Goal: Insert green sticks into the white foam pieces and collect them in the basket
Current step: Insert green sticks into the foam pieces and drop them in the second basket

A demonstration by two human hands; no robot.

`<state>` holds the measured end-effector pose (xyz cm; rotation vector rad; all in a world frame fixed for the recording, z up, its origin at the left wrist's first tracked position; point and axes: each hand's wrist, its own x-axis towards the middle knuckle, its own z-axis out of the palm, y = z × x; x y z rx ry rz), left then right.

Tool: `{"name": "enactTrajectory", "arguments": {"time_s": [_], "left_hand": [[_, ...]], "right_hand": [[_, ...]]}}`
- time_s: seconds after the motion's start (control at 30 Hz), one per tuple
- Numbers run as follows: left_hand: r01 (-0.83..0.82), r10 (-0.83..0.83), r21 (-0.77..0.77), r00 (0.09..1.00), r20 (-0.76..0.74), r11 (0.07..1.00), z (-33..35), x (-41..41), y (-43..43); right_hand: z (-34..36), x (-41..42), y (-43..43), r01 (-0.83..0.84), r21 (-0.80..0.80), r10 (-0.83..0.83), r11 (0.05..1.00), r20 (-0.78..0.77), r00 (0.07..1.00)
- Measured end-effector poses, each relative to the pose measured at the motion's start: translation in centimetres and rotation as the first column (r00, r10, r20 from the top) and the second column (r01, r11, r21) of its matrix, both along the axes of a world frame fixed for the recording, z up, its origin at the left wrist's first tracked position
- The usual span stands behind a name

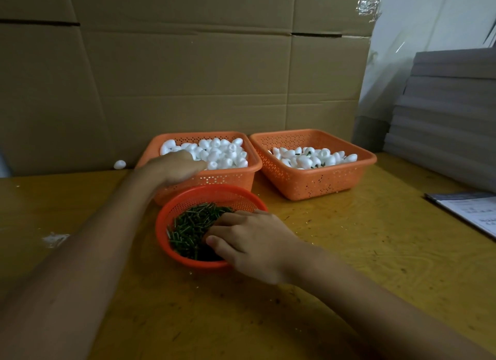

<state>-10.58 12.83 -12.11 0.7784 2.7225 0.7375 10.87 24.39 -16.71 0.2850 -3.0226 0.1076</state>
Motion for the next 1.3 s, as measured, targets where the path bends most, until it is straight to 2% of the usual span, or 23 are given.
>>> {"name": "enactTrajectory", "arguments": {"time_s": [0.07, 0.1, 0.17, 0.23, 0.3, 0.47, 0.57, 0.63, 0.7, 0.8, 0.9, 0.97, 1.07, 1.17, 1.3], "left_hand": [[-0.025, 0.044, 0.095, 0.979, -0.197, 0.995, -0.5, -0.1, -0.2], [-0.034, 0.079, 0.182, 0.966, -0.246, 0.983, -0.7, -0.4, -0.4], [-0.034, 0.142, 0.407, 0.961, -0.238, 0.913, -1.2, -1.2, -0.8], [-0.033, 0.147, 0.596, 0.979, -0.143, 0.802, -1.1, -1.3, -1.3], [-0.008, 0.125, 0.699, 0.985, -0.116, 0.715, -0.9, -0.2, -1.8], [0.115, 0.077, 0.654, 0.963, -0.258, 0.747, -0.5, 5.5, -2.6], [0.211, -0.061, 0.687, 0.97, -0.236, 0.695, -1.4, 9.5, -3.9], [0.21, -0.118, 0.712, 0.977, -0.177, 0.67, -2.3, 11.4, -4.9], [0.18, -0.127, 0.748, 0.984, -0.128, 0.639, -3.5, 12.6, -5.8], [0.163, -0.09, 0.75, 0.986, -0.138, 0.641, -5.2, 13.4, -6.6], [0.215, -0.1, 0.761, 0.976, -0.196, 0.611, -6.0, 13.7, -7.2], [0.269, -0.092, 0.75, 0.959, -0.269, 0.605, -6.3, 13.7, -7.4], [0.353, -0.095, 0.723, 0.923, -0.373, 0.593, -7.0, 14.0, -7.9], [0.377, -0.112, 0.737, 0.917, -0.384, 0.56, -7.3, 14.0, -8.1], [0.327, -0.121, 0.797, 0.943, -0.309, 0.507, -7.4, 13.9, -7.9]], "right_hand": [[0.0, 0.0, 0.0, 0.001, -0.006, -0.001, 1.0, -0.001, 1.0], [0.0, 0.0, 0.0, 0.001, -0.006, -0.001, 1.0, 0.001, 1.0], [0.0, 0.0, 0.0, 0.0, -0.007, 0.0, 1.0, 0.006, 1.0], [-0.1, 0.0, 0.0, 0.0, -0.009, 0.0, 1.0, 0.004, 1.0], [-0.2, 0.0, 0.1, -0.004, -0.011, 0.004, 1.0, -0.004, 1.0], [-0.1, 0.0, 0.1, -0.017, -0.009, 0.017, 1.0, -0.003, 1.0], [-0.1, 0.0, 0.0, -0.021, 0.017, 0.021, 1.0, 0.0, 1.0], [-0.1, 0.0, -0.3, -0.022, 0.027, 0.022, 0.999, -0.003, 1.0], [-0.1, -0.2, -0.4, -0.019, 0.036, 0.02, 0.999, -0.014, 1.0], [-0.1, -0.3, -0.4, -0.018, 0.013, 0.018, 1.0, -0.026, 0.999], [0.2, -0.6, 0.1, -0.038, -0.12, 0.036, 0.992, -0.018, 0.999], [0.7, -0.8, 0.5, -0.07, -0.248, 0.072, 0.966, -0.002, 0.997], [1.2, -0.9, 1.3, -0.114, -0.356, 0.114, 0.928, -0.02, 0.993], [1.2, -1.0, 2.0, -0.112, -0.482, 0.1, 0.869, -0.051, 0.994], [0.9, -1.2, 2.7, -0.084, -0.619, 0.043, 0.781, -0.08, 0.996]]}}
